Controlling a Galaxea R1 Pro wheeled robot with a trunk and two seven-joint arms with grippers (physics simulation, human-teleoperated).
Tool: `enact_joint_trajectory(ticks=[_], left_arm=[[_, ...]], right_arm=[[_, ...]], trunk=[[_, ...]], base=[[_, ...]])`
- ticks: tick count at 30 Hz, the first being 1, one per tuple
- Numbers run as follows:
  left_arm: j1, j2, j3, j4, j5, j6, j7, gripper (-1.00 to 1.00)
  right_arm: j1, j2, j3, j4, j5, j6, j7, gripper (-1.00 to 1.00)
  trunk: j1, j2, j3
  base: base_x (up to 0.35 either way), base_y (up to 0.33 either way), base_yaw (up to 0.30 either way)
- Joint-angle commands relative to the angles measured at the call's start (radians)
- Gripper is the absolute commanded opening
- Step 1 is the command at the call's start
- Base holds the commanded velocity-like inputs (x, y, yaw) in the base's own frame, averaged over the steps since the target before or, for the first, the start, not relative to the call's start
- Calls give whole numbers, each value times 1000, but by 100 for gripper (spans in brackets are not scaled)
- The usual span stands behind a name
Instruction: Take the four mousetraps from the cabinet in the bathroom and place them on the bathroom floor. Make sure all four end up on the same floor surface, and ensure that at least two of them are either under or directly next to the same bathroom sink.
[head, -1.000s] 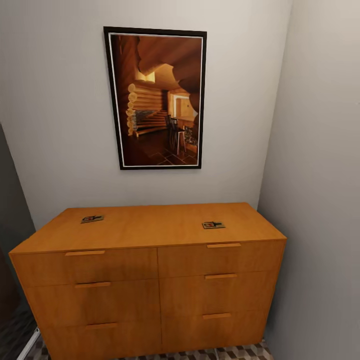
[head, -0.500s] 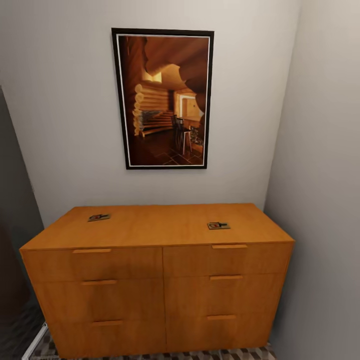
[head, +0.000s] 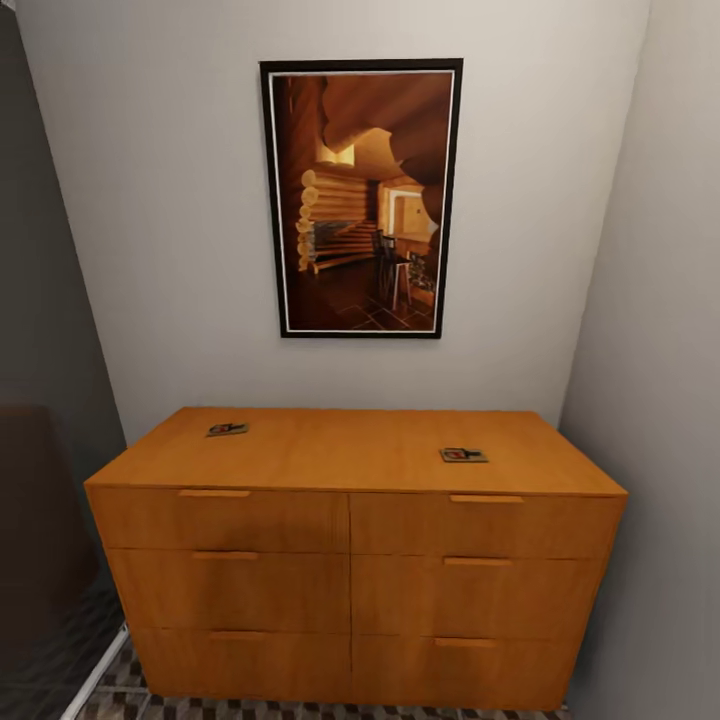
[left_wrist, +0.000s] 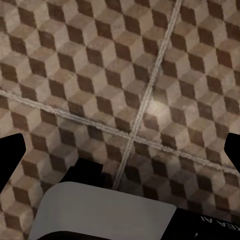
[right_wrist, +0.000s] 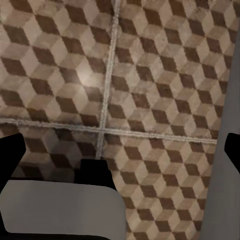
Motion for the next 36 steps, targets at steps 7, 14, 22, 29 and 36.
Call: enact_joint_trajectory(ticks=[7,14,22,29,36], left_arm=[[-1,-1,-9,0,6,-3,4,100],[-1,-1,-9,0,6,-2,3,100],[-1,0,-10,0,5,-2,3,100],[-1,0,-10,0,5,-1,3,100],[-1,0,-10,0,5,-1,3,100]], right_arm=[[-1,0,6,3,7,-3,-5,100],[-1,0,5,3,7,-3,-5,100],[-1,0,6,3,7,-3,-5,100],[-1,0,6,3,7,-3,-5,100],[-1,0,6,3,7,-3,-5,100]], trunk=[[0,-1,-1],[0,-1,-1],[0,-1,-1],[0,-1,-1],[0,-1,-1]], base=[[0,0,27],[34,0,6],[221,0,1],[295,0,0],[225,0,0]])
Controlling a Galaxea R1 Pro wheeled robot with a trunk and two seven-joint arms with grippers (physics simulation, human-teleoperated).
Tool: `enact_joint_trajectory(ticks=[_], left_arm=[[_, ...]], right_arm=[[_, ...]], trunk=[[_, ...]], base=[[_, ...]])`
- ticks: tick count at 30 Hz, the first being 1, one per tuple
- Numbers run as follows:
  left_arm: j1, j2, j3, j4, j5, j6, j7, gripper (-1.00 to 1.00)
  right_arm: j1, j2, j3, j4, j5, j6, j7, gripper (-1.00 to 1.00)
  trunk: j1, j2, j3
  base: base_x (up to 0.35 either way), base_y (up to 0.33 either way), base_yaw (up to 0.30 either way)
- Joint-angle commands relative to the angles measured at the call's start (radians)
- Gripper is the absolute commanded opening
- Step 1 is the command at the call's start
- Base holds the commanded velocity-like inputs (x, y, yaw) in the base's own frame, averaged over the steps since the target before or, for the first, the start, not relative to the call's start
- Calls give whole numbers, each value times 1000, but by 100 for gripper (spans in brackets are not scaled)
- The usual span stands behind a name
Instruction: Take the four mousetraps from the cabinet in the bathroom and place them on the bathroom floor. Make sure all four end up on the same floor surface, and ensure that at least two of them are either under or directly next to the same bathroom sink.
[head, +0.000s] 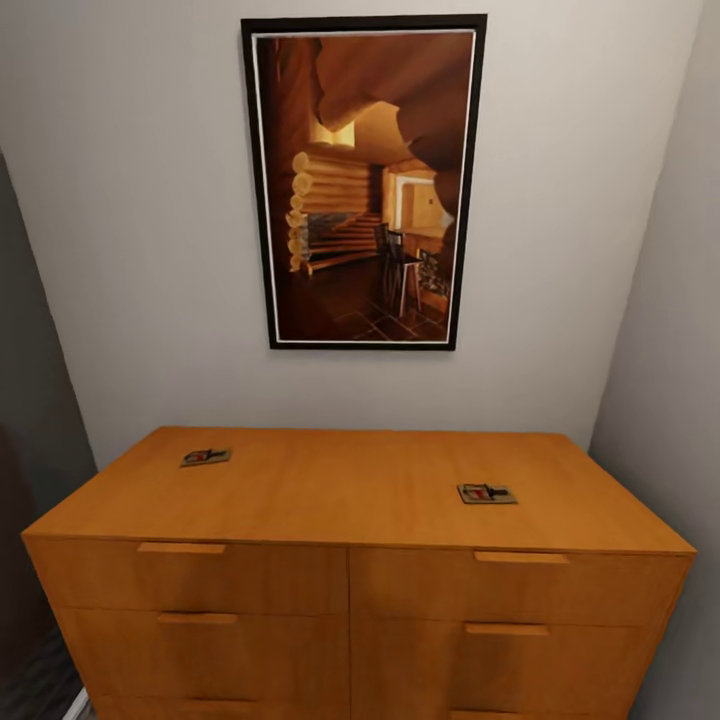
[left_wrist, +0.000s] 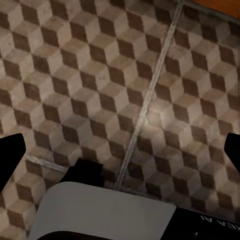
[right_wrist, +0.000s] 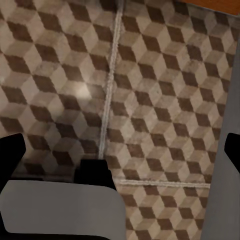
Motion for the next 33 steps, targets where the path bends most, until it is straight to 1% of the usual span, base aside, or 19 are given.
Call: enact_joint_trajectory(ticks=[1,33], left_arm=[[-1,0,-9,0,6,-3,4,100],[-1,0,-9,1,7,-3,4,100]], right_arm=[[-1,0,5,3,6,-2,-5,100],[-1,0,5,3,6,-1,-5,100]], trunk=[[0,-1,-1],[0,-1,-1]], base=[[89,0,0],[12,0,0]])
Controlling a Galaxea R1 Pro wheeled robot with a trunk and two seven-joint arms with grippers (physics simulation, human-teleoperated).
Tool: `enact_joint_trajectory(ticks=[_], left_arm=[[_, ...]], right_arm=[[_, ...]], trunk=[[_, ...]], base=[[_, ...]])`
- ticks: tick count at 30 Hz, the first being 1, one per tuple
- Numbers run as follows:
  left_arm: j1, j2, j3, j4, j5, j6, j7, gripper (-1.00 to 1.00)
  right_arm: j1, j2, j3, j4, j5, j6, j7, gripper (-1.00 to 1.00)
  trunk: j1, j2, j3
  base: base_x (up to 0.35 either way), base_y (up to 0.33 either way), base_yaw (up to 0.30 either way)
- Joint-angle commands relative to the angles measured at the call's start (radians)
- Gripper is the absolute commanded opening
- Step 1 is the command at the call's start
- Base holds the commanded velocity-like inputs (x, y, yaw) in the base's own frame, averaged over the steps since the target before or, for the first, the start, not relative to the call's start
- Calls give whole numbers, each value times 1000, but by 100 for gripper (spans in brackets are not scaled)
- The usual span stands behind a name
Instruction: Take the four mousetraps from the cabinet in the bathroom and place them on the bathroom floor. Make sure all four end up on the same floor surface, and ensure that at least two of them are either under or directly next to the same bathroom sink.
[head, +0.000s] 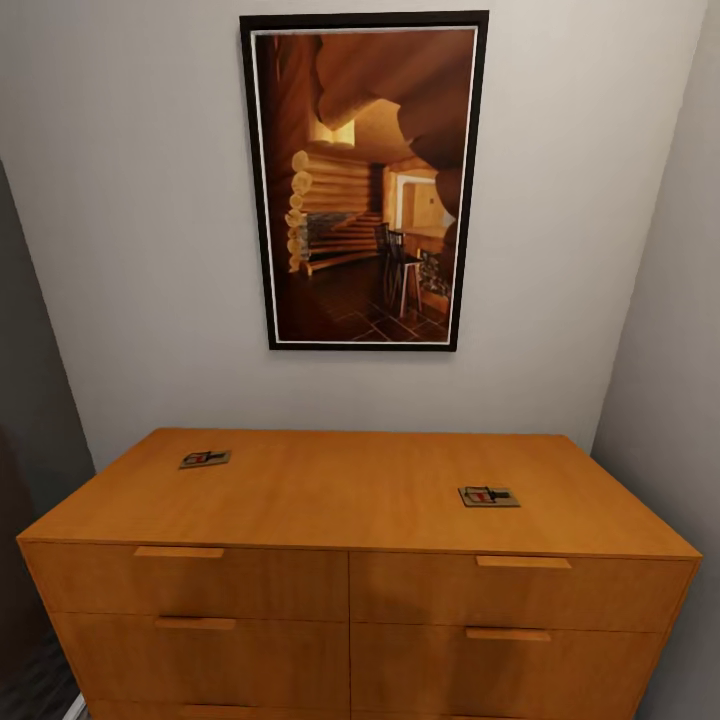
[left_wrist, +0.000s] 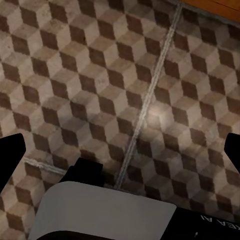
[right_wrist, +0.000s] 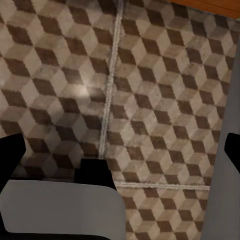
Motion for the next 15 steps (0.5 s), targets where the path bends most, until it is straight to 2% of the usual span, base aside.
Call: enact_joint_trajectory(ticks=[1,15], left_arm=[[-1,0,-8,0,6,-3,4,100],[-1,-1,-9,1,7,-3,4,100]], right_arm=[[-1,0,5,3,7,-2,-5,100],[-1,0,5,3,7,-3,-5,100]], trunk=[[0,-1,-1],[0,-1,-1]], base=[[0,0,0],[-16,0,0]])
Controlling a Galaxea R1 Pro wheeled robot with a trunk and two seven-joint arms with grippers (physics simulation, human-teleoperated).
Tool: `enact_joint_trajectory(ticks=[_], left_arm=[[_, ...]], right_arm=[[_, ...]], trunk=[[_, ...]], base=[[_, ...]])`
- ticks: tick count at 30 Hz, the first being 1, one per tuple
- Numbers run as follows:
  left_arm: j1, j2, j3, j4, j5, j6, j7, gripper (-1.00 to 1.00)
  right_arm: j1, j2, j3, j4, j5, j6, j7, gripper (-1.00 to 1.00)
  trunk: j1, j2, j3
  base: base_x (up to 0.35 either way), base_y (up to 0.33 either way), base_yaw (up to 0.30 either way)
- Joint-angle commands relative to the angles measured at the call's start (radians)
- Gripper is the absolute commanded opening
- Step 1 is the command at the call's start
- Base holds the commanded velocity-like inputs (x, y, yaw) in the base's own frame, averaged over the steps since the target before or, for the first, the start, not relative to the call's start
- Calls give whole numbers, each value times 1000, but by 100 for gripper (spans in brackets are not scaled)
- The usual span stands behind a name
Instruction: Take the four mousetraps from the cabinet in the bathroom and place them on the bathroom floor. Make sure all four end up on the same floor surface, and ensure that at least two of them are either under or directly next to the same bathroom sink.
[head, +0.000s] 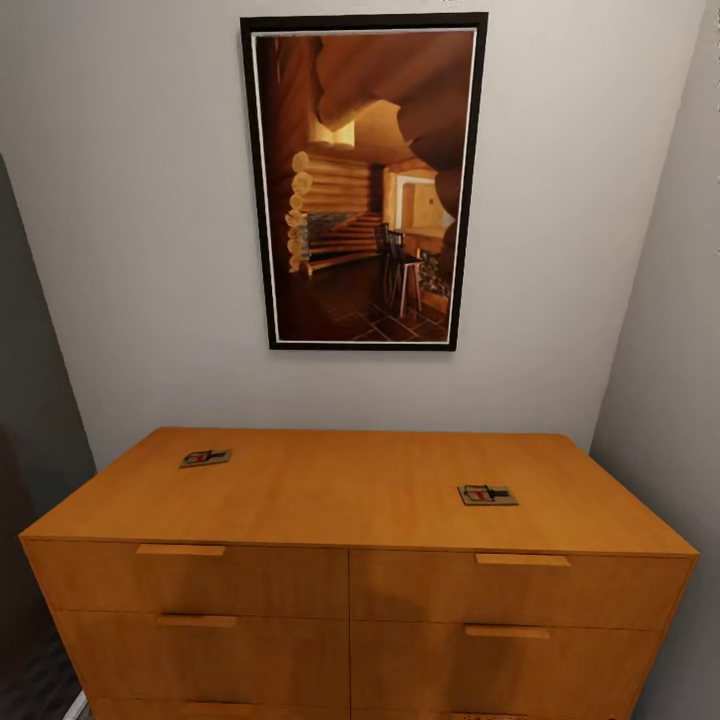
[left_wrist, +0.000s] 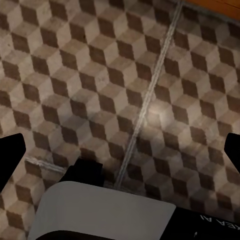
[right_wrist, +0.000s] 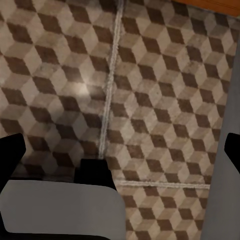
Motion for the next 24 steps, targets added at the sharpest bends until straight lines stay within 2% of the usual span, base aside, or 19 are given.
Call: enact_joint_trajectory(ticks=[1,16,24], left_arm=[[-1,0,-9,0,7,-3,4,100],[-1,-1,-9,0,7,-2,4,100],[-1,-1,-9,0,6,-3,4,100]], right_arm=[[-1,0,5,3,7,-2,-5,100],[-1,0,5,3,7,-2,-5,100],[-1,0,5,3,7,-2,-5,100]], trunk=[[0,-1,-1],[0,-1,-1],[0,-1,-1]], base=[[-135,0,0],[-245,0,0],[-171,0,0]])
